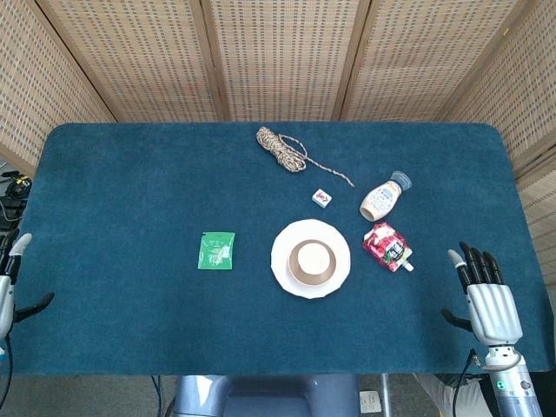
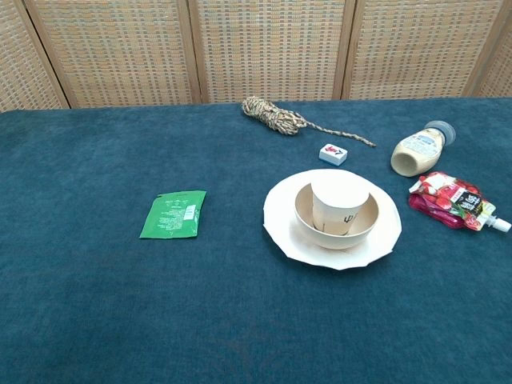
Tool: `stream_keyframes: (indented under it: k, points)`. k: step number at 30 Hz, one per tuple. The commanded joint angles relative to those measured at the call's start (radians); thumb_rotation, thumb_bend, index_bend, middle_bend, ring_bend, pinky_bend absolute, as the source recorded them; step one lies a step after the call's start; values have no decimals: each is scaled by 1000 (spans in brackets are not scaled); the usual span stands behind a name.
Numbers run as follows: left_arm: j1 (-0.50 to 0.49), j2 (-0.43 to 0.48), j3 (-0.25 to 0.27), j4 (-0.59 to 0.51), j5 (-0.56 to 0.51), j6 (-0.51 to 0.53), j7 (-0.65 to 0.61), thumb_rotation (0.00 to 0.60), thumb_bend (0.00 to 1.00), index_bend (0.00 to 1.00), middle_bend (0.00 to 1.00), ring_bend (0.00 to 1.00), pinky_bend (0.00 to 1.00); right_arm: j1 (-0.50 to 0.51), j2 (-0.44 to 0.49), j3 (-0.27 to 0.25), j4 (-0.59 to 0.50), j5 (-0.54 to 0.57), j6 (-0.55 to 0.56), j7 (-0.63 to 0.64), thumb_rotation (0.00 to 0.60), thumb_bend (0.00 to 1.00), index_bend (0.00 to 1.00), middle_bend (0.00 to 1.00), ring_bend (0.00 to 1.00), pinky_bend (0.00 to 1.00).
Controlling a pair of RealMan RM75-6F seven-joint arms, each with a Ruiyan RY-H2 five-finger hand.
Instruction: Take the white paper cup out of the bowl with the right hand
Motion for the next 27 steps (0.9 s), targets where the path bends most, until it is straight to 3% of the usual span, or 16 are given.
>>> stream_keyframes:
  k: [1, 10, 15, 19, 27]
  points:
    - [1, 1, 0, -2, 2, 3, 1, 600, 0, 0, 0, 0, 0, 0, 0, -2, -1, -4, 0, -1, 600, 212, 47, 0, 0, 0]
    - [5, 6, -2, -10, 1, 10, -5, 600, 0, 0, 0, 0, 0, 13, 12, -14, -45, -25, -29, 13, 600, 212, 52, 0, 0, 0]
    - [4, 13, -5, -9, -5, 4, -24, 600, 0, 0, 0, 0, 0, 88, 25, 15, -150, -31, -118, -38, 600, 218, 135, 0, 0, 2]
    - [2, 21, -5, -10, -10, -7, -48, 600, 0, 0, 0, 0, 0, 224, 5, 79, -269, 89, -323, -152, 600, 237, 212, 0, 0, 17]
    - [-1, 30, -4, -9, -12, -21, -76, 600, 0, 0, 0, 0, 0, 355, -94, 148, -324, 320, -408, -404, 600, 291, 220, 0, 0, 29]
